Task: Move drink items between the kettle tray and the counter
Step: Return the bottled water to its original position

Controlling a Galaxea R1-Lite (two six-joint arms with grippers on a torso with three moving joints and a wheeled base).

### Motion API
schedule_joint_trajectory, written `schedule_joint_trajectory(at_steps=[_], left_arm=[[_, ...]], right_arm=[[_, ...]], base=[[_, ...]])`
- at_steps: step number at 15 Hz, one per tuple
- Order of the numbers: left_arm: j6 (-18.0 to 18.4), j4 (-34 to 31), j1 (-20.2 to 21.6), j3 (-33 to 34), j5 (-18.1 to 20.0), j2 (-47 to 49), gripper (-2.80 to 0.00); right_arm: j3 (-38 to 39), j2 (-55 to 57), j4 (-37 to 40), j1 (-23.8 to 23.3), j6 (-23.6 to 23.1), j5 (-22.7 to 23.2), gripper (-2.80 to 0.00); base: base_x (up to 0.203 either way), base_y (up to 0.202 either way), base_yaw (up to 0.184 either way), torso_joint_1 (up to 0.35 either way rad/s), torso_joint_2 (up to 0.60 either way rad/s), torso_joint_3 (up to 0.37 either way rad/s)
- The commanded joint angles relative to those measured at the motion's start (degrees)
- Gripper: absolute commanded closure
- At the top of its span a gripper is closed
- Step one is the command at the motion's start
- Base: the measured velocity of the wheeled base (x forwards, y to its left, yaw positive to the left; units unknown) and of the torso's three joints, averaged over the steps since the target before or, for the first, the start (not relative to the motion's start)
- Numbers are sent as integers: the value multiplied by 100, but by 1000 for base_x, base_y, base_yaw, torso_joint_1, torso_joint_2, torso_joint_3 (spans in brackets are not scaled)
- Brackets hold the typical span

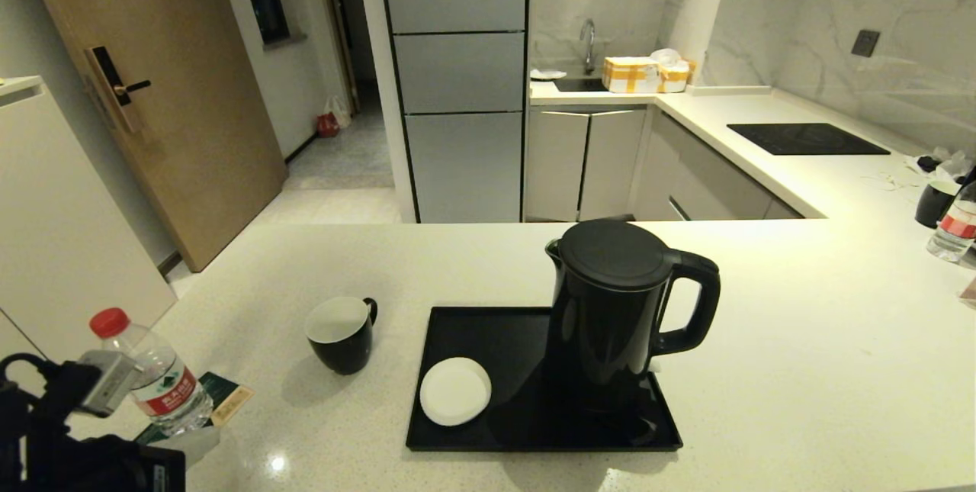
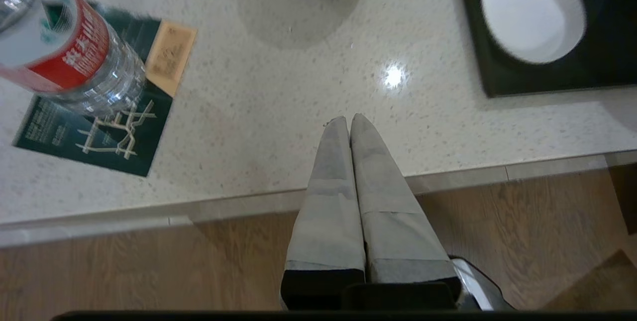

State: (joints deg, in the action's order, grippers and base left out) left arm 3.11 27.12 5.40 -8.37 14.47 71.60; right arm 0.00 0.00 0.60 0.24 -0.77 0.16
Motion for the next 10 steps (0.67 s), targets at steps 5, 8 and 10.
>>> schedule_joint_trajectory(at_steps=[5, 8, 10], left_arm=[[25, 253, 576, 46, -228, 449, 0], [54, 392, 1080, 34, -799, 451, -280], [38, 943, 1298, 74, -934, 461, -280]], right_arm=[[9, 9, 2, 2, -11, 2, 0], [9, 9, 2, 2, -9, 2, 0], [9, 9, 2, 2, -11, 2, 0]], base=[[0, 0, 0, 0, 0, 0], [0, 0, 0, 0, 0, 0], [0, 0, 0, 0, 0, 0]])
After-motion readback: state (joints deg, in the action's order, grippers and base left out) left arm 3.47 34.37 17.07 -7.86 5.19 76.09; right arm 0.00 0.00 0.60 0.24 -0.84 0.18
